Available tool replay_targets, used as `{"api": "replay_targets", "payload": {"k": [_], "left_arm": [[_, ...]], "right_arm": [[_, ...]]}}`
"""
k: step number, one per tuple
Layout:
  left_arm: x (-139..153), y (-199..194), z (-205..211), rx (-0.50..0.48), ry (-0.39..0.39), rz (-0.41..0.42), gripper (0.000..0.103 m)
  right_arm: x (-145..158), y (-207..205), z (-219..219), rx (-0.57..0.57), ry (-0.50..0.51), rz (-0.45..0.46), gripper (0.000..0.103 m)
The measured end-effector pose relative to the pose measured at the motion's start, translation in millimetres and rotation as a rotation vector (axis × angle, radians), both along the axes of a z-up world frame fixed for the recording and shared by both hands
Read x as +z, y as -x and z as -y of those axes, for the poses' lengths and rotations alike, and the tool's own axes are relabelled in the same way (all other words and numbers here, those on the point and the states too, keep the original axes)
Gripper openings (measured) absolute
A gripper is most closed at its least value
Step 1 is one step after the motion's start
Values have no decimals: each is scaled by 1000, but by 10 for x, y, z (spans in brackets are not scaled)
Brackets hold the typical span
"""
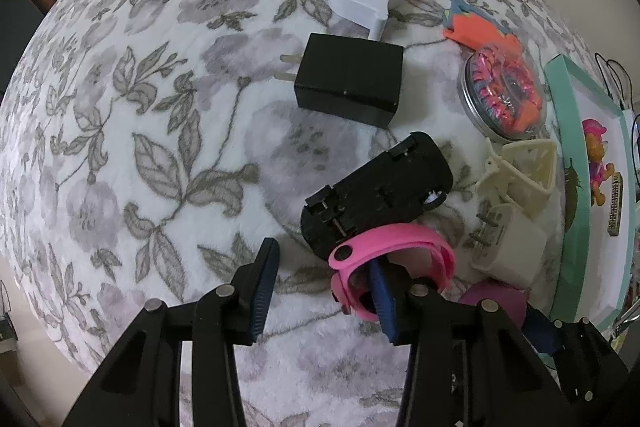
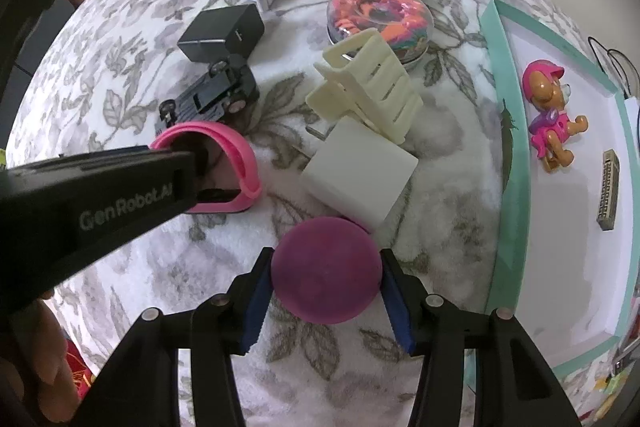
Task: Organize rigid objects
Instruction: 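Grasp the magenta ball with the right tool while the left tool grasps the pink watch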
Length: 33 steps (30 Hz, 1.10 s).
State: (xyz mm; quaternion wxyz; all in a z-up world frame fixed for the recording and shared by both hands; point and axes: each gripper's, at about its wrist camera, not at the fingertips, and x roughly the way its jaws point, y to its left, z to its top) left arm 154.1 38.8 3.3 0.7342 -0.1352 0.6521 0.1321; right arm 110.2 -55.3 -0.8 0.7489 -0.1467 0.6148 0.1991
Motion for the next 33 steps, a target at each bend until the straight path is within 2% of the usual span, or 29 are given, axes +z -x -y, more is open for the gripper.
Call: {"api": "replay_targets", "payload": {"k": [7, 15, 21, 25, 33], "left_arm": [[-67, -22, 13, -18, -15, -4, 46], [-50, 13, -24, -31, 0, -1, 26], [-4, 11, 7, -46, 15, -3, 16], [101, 84, -53, -44, 23, 10, 10], [393, 158, -104, -62, -1, 48, 10]], "right_arm": [[-56, 36, -26, 14, 13, 7, 54], [-58, 12, -15, 28, 19, 2, 54], [-23, -9, 41, 28, 14, -3, 53], [0, -30, 103, 18, 0, -9, 53], [93, -67, 209, 7, -19, -6, 53]]}}
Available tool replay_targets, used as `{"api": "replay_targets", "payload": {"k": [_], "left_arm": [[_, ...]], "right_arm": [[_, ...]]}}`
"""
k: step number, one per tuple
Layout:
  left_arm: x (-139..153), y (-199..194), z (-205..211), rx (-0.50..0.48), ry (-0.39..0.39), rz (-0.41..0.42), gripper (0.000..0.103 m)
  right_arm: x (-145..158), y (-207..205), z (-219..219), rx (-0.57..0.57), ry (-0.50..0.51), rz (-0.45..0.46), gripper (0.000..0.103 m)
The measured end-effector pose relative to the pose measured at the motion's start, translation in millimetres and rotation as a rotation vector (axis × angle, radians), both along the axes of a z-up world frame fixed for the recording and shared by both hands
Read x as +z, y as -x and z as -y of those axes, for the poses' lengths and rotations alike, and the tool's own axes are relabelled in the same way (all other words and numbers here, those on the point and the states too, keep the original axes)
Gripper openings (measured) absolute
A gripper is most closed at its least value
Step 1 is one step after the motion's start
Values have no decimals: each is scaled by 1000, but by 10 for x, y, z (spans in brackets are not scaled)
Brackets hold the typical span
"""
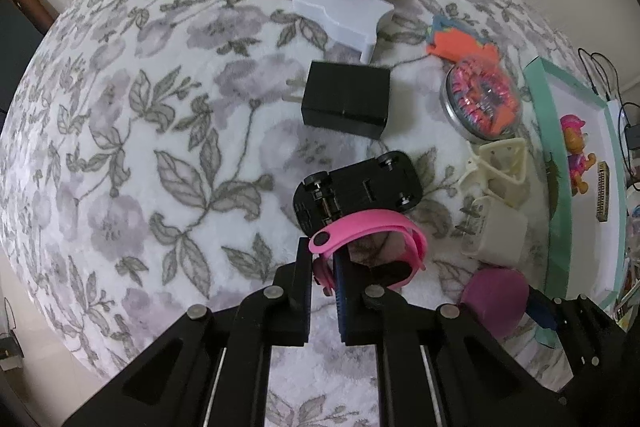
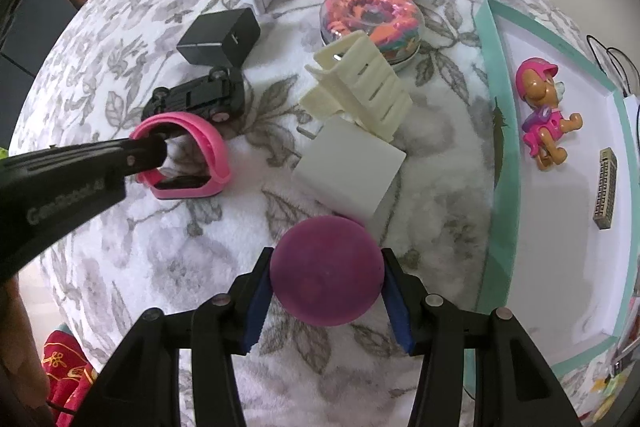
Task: Organize rigid objects
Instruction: 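Carry the ball and watch into the box lid and open both tools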
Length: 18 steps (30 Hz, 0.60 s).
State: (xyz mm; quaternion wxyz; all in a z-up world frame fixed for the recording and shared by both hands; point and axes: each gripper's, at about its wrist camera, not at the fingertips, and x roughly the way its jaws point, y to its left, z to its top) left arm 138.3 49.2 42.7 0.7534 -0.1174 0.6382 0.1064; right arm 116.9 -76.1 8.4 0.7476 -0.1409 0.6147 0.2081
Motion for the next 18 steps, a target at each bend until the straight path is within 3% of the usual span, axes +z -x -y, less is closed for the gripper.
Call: {"api": "replay_targets", "payload": {"k": [18], "left_arm": [[758, 171, -109, 25, 10, 224, 10]], "right_arm": [[650, -80, 342, -66, -106, 116, 53]]}}
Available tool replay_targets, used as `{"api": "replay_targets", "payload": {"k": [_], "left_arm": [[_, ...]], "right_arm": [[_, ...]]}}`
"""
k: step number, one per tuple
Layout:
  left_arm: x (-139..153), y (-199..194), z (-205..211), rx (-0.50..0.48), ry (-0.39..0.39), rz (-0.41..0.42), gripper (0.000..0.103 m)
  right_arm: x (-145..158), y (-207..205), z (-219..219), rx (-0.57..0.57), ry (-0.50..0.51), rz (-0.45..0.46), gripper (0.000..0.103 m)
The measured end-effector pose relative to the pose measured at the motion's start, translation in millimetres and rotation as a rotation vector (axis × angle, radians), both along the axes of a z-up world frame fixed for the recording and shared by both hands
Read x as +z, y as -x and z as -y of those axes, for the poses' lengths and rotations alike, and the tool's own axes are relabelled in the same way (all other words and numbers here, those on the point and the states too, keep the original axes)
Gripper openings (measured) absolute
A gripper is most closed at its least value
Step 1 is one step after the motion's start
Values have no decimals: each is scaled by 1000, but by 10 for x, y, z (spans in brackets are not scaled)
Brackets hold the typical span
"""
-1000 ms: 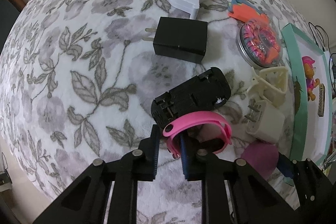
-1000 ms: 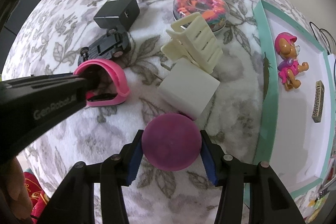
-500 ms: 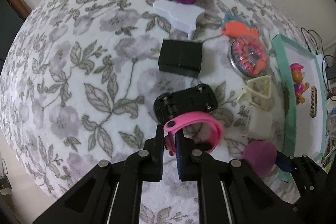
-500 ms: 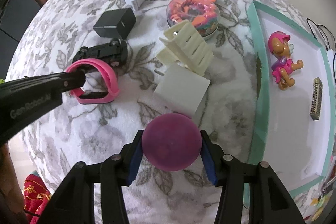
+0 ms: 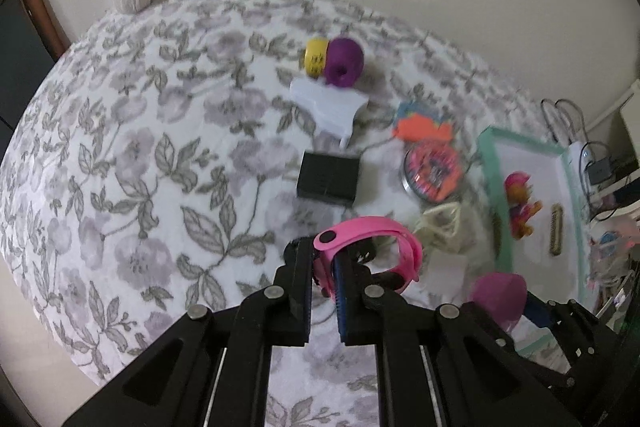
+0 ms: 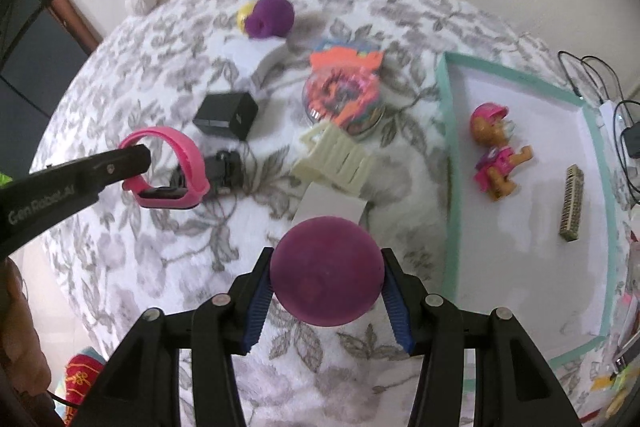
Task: Organize rigid objects
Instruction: 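Carry the ball and watch into the box lid and open both tools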
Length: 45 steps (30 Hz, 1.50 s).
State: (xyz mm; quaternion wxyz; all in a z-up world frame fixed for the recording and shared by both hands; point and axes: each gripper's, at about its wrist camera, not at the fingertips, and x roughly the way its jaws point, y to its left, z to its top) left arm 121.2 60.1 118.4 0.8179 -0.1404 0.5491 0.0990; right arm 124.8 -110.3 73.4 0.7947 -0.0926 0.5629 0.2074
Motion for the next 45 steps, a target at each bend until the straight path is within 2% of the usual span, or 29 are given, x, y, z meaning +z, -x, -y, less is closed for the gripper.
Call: {"api": "replay_targets", "payload": {"k": [8, 10, 12, 16, 18, 22, 26, 30, 35, 39, 45], "left_arm": [[371, -69, 208, -38, 45, 178, 10], [426, -87, 307, -61, 84, 213, 10], [456, -111, 411, -85, 117, 234, 10], [454, -179, 766, -159, 106, 259, 10], [420, -201, 888, -177, 126, 267, 10], [263, -260, 1213, -226, 158, 256, 10], [15, -333, 1509, -276, 197, 184, 10], [-129, -329, 1787, -337, 168, 157, 10], [-344, -352, 2019, -368, 182, 118, 10], [-513, -358, 2187, -403, 141, 82, 10], [-686, -365, 2318, -431, 107, 31, 10]], "right_arm": [[363, -90, 457, -155, -31, 113, 53], [418, -130, 616, -201, -31, 129, 53], [447, -181, 781, -250, -45, 136, 53], [451, -254, 1094, -329, -46, 139, 53], [436, -280, 1222, -368, -30, 144, 53], [442, -322, 1541, -446, -6, 167, 53], [434, -338, 1824, -528, 32, 188, 53], [393, -328, 2012, -576, 59, 188, 53], [270, -355, 2171, -608, 64, 164, 53], [157, -376, 2225, -613, 65, 145, 53], [-120, -430, 2283, -617, 73, 74, 53]]}}
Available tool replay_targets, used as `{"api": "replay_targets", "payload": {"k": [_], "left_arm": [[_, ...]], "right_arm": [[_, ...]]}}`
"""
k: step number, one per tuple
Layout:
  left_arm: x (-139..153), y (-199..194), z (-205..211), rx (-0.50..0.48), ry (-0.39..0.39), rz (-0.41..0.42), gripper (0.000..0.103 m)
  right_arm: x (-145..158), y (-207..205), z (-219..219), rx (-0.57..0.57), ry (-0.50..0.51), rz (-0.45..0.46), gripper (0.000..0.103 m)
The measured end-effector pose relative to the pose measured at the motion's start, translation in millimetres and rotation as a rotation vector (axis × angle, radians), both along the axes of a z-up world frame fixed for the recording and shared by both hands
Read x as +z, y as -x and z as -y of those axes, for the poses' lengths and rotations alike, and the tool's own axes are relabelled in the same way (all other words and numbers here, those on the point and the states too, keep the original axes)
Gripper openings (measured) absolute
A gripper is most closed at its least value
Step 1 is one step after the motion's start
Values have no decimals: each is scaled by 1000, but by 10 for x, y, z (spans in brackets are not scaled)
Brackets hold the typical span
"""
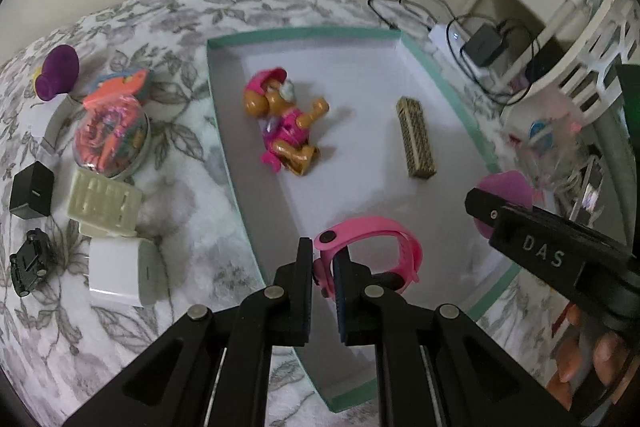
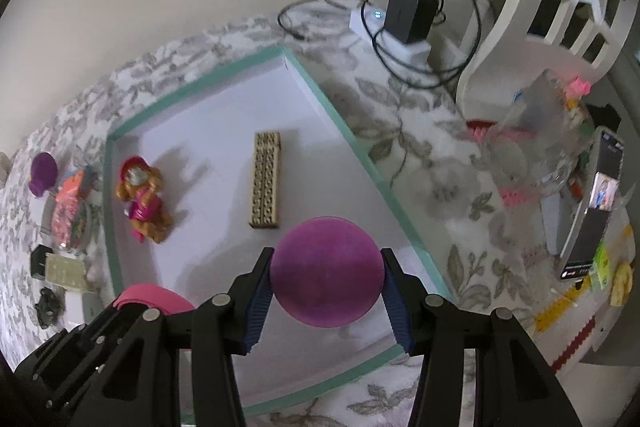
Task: Organize rigid objects
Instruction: 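Carry the ball and watch into the box lid and open both tools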
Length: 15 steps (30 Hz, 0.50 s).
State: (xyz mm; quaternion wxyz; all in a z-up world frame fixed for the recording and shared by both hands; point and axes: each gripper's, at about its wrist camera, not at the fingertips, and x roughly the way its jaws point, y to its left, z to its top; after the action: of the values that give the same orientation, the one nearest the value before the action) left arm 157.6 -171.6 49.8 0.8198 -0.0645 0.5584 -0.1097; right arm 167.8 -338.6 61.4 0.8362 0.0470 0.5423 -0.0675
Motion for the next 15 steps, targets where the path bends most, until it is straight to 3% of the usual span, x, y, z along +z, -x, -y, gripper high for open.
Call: {"api": "replay_targets", "payload": {"k": [15], "left_arm": [[-148, -15, 113, -22, -52, -45, 10]], "right_arm": [[-426, -43, -43, 27, -3, -116, 54]]}}
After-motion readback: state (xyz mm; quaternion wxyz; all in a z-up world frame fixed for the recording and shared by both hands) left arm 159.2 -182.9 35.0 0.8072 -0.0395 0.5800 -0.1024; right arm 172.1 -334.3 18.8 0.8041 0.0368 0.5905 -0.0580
